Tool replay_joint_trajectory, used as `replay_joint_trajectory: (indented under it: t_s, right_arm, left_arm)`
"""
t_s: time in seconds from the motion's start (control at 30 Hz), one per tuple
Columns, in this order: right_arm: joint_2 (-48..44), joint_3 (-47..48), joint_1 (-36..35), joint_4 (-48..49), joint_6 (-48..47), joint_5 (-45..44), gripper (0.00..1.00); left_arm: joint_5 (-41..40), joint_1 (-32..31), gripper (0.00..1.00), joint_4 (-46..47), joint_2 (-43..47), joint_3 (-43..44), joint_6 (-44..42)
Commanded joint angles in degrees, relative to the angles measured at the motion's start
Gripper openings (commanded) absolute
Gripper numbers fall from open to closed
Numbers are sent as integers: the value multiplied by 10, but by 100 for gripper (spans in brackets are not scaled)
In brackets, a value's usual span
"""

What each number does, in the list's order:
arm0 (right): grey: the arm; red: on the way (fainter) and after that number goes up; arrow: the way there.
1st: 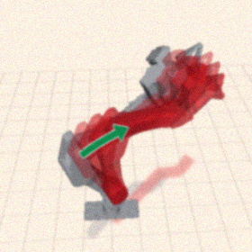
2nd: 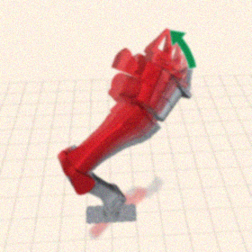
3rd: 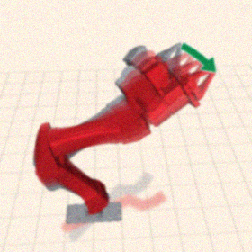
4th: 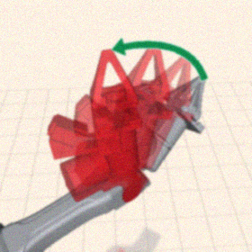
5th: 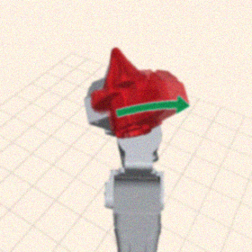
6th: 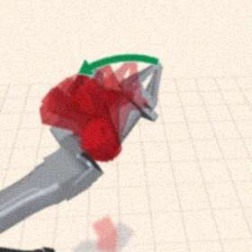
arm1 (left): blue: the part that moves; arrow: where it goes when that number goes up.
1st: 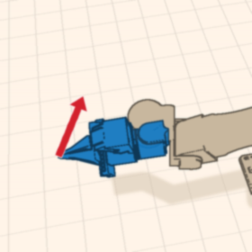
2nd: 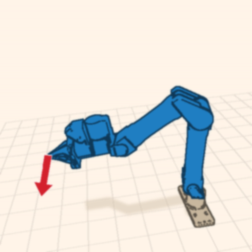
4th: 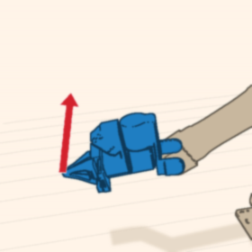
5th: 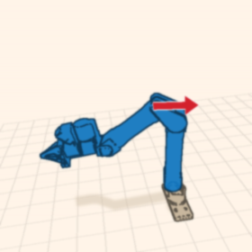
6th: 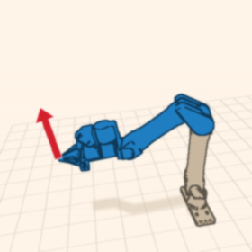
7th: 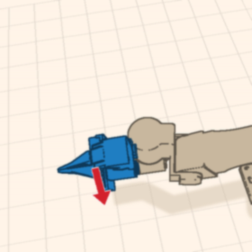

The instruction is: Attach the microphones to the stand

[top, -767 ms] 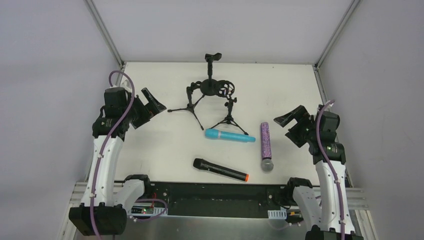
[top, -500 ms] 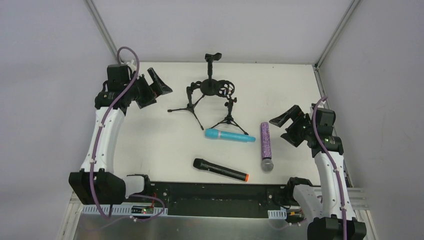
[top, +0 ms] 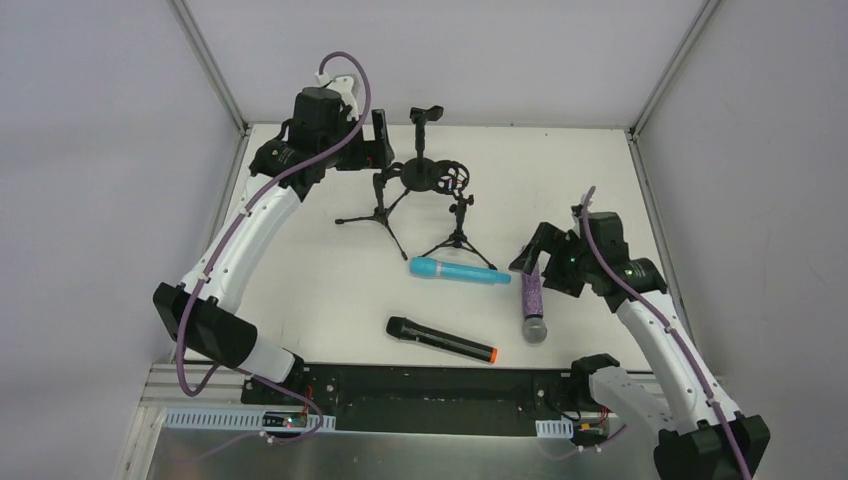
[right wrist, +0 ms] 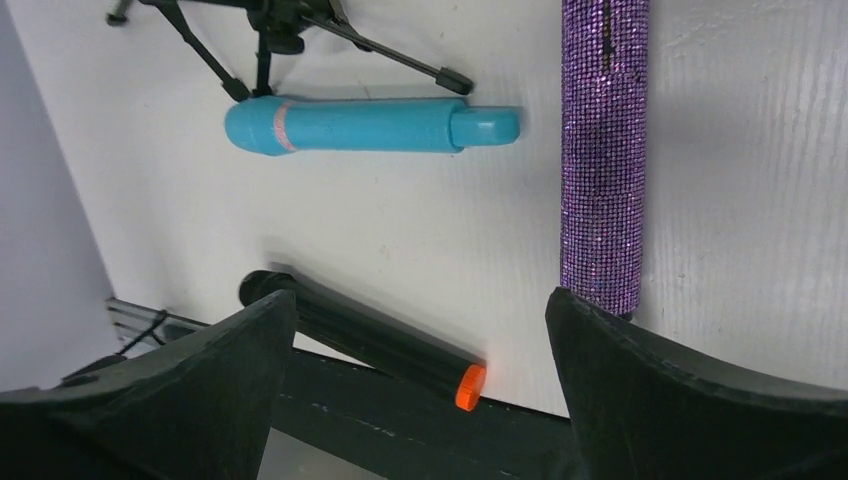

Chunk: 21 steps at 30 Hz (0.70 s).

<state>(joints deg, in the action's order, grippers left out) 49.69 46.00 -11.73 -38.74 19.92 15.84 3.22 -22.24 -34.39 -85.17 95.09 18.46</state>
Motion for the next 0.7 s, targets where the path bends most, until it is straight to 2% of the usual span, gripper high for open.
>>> replay_joint_trajectory:
  t_s: [0.0, 0.17, 0.3, 0.67]
  right_arm:
    - [29, 33, -97, -41, -22, -112, 99]
    - [76, 30, -212, -4, -47, -182, 99]
    - [138, 55, -281, 24, -78, -215, 99]
    - [256, 113, -347, 130, -123, -242, 99]
  left_arm:
    - [-63, 5, 100, 56, 26, -71, -25]
    - [20, 5, 100, 92, 41, -145, 12]
    - [51, 3, 100, 98, 25, -145, 14]
    - [57, 4, 100, 99, 19, -151, 6]
